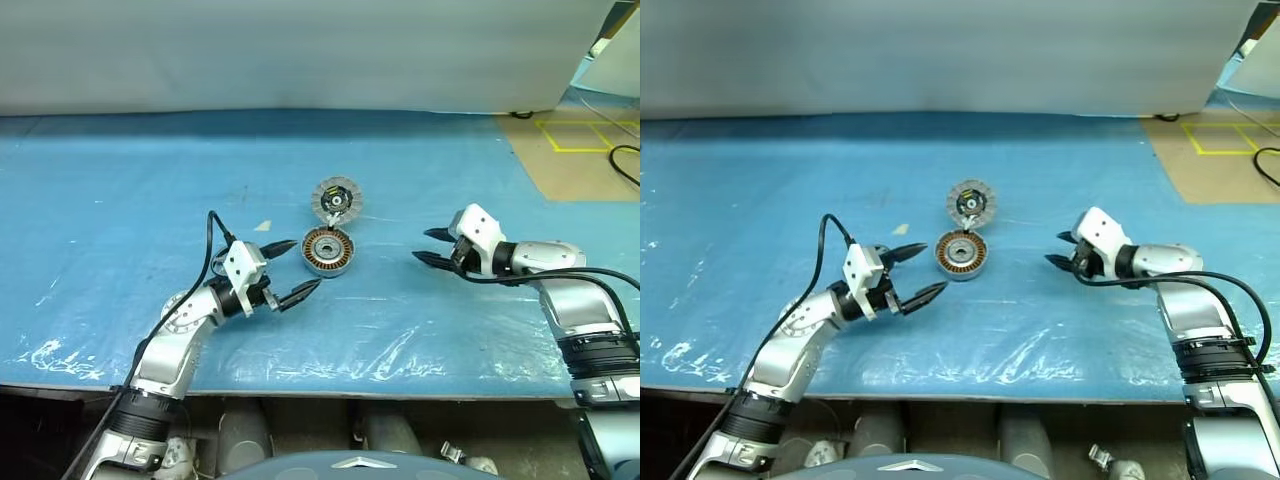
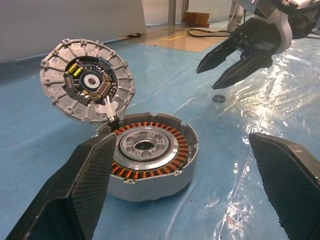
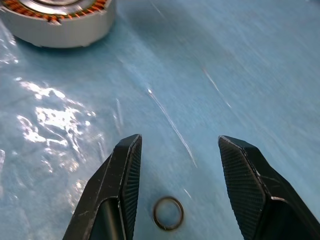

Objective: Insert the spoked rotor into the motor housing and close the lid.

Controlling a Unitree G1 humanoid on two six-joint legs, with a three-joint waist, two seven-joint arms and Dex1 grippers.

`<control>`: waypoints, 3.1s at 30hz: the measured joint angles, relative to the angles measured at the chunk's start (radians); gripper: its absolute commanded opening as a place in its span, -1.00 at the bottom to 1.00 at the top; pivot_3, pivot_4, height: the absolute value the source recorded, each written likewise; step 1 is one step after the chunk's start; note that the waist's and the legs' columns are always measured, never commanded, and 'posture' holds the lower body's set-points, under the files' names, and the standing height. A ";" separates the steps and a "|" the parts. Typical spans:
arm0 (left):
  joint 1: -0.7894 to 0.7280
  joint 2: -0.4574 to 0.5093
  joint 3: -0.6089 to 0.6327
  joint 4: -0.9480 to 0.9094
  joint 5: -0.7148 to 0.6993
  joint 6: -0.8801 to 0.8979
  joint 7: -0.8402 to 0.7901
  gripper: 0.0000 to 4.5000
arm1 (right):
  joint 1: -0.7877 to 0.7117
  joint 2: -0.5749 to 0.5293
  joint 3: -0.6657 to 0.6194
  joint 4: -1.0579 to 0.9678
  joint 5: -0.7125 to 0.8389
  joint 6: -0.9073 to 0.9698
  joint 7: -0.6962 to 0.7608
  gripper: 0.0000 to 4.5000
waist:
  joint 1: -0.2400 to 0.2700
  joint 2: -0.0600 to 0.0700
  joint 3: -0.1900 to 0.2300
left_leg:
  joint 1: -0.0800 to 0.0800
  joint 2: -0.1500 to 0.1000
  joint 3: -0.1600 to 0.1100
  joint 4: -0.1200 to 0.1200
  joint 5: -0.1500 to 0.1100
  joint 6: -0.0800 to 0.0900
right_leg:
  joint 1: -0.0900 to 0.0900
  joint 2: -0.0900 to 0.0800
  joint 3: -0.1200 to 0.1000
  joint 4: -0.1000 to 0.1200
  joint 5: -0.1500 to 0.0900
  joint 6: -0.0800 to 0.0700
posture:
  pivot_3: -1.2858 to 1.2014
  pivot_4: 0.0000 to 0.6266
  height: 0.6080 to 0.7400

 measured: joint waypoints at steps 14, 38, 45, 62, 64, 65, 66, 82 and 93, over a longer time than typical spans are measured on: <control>-0.006 0.006 -0.004 0.007 0.000 0.000 -0.023 1.00 | 0.043 -0.012 0.005 0.092 -0.030 -0.007 -0.037 0.14 | 0.002 0.000 0.000 | 0.001 0.000 0.000 -0.001 -0.001 0.001 | 0.002 -0.001 0.000 -0.001 0.000 0.000 | 0.03 -0.52 1.00; -0.002 0.023 0.000 0.006 -0.001 0.004 -0.029 1.00 | 0.102 0.011 0.021 -0.080 0.078 0.132 0.036 0.14 | 0.003 0.000 0.000 | 0.002 0.000 0.000 -0.003 -0.001 0.001 | 0.003 -0.001 0.000 -0.004 0.000 0.000 | 0.03 -0.52 1.00; 0.000 0.023 0.000 0.006 -0.001 0.012 -0.028 1.00 | 0.102 0.019 0.042 -0.080 0.077 0.131 0.027 0.14 | 0.002 0.000 0.000 | 0.002 0.000 0.000 -0.004 -0.001 0.001 | 0.003 -0.001 0.000 -0.005 0.000 0.000 | 0.03 -0.52 1.00; 0.027 0.030 0.001 -0.006 -0.001 0.022 -0.017 1.00 | 0.076 0.040 0.060 -0.031 0.075 0.096 0.025 0.14 | 0.002 0.000 0.000 | 0.001 0.000 0.000 -0.004 -0.001 0.001 | 0.003 -0.001 0.000 -0.006 0.000 0.000 | 0.03 -0.52 1.00; 0.027 0.031 0.001 -0.011 -0.001 0.023 -0.016 1.00 | 0.076 0.039 0.060 -0.022 0.073 0.084 0.026 0.14 | 0.002 0.000 0.000 | 0.001 0.000 0.000 -0.004 -0.001 0.001 | 0.003 -0.001 0.000 -0.006 0.000 0.000 | 0.03 -0.52 1.00; 0.028 0.032 0.001 -0.014 -0.001 0.023 -0.016 1.00 | 0.075 0.039 0.060 -0.015 0.073 0.079 0.026 0.14 | 0.002 0.000 0.000 | 0.001 0.000 0.000 -0.004 -0.001 0.001 | 0.003 -0.001 0.000 -0.006 0.000 0.000 | 0.03 -0.52 1.00; 0.028 0.033 0.001 -0.015 -0.001 0.023 -0.016 1.00 | 0.075 0.039 0.060 -0.011 0.073 0.073 0.026 0.14 | 0.002 0.000 0.000 | 0.002 0.000 0.000 -0.004 -0.001 0.001 | 0.003 -0.001 0.000 -0.006 0.000 0.000 | 0.03 -0.52 1.00; 0.032 0.044 0.002 -0.020 -0.001 0.026 -0.016 1.00 | 0.069 0.044 0.060 0.014 0.074 0.049 0.026 -0.71 | 0.001 0.000 0.000 | 0.002 0.000 0.000 -0.004 -0.001 0.001 | 0.003 -0.001 0.000 -0.006 0.000 0.000 | 0.03 -0.52 1.00; 0.036 0.063 0.014 -0.032 -0.011 0.026 -0.013 1.00 | -0.079 0.136 0.061 -0.157 0.225 0.232 0.083 -0.71 | -0.002 0.001 0.000 | 0.001 0.000 0.000 -0.005 -0.001 0.000 | 0.002 0.000 0.000 -0.006 0.000 0.000 | 0.03 -0.52 1.00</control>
